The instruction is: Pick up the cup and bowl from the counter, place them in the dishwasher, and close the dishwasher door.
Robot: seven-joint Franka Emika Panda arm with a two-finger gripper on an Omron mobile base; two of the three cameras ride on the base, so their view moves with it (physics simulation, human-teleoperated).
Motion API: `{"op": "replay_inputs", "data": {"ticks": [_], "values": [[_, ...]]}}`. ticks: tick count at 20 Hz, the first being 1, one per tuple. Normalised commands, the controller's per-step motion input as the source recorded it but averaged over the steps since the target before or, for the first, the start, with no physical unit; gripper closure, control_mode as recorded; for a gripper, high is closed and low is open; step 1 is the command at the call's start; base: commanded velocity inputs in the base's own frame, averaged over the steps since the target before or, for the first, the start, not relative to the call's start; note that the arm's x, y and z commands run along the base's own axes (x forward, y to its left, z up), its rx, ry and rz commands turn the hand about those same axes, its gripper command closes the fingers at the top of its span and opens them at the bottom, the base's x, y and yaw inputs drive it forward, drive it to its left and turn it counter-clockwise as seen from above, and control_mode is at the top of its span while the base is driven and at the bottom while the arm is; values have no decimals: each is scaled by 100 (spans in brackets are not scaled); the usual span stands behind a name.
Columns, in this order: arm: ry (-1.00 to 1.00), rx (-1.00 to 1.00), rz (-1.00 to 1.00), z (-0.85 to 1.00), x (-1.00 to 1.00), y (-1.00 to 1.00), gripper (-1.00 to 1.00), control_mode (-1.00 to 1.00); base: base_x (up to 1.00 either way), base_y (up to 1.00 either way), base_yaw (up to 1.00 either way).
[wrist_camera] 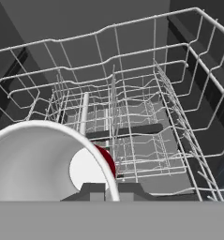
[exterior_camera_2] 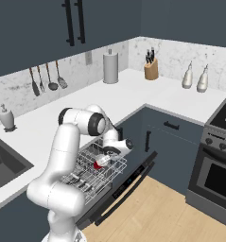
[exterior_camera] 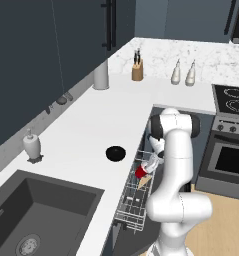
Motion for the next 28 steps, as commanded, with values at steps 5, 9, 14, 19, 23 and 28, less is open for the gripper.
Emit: {"op": "replay_inputs", "data": {"ticks": [5,9,14,19,23,28], "values": [[0,-10,0,-27,1,18,100,-100,0,0,0],[0,-9,0,-35,0,7,100,-100,0,0,0],[0,6,0,-1,-18,0,100,-100,0,0,0],[2,12,2,-26,-2,23,100,-100,0,0,0],[8,2,2,-55,16,28,100,-100,0,0,0],[4,-4,0,-56,10,6,100,-100,0,0,0]]}}
